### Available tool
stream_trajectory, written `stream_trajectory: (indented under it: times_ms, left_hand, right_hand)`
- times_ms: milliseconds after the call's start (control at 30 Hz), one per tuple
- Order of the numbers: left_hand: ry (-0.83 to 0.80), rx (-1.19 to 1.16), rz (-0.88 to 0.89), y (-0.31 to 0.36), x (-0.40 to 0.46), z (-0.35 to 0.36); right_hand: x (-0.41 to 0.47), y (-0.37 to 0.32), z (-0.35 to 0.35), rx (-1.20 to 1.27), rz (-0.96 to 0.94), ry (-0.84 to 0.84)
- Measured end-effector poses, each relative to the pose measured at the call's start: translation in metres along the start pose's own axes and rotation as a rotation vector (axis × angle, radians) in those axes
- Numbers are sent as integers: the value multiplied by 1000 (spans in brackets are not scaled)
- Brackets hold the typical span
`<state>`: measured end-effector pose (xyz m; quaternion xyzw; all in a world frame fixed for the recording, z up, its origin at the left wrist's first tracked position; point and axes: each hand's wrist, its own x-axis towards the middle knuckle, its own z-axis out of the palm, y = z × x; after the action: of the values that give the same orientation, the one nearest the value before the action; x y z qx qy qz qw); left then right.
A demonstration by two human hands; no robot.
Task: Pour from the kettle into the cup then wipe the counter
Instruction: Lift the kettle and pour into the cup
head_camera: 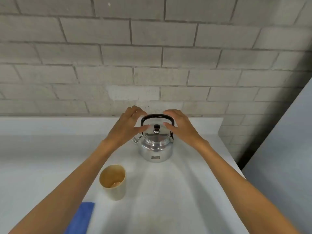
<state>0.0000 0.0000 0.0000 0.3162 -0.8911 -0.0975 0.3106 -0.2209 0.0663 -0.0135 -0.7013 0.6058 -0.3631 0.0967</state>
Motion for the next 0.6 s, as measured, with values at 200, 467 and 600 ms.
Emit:
stream_trajectory:
  times_ms: [200, 467, 600]
  left_hand:
    - [-59, -56, -1, -18, 18, 23]
    - [-165, -418, -178, -27, 40, 53]
    - [-92, -406, -192, -27, 42, 67]
  right_hand:
    - [19, 17, 7, 18, 23, -38]
    - [34, 37, 23, 255, 73, -8]
    - [34, 39, 35, 373, 87, 47]
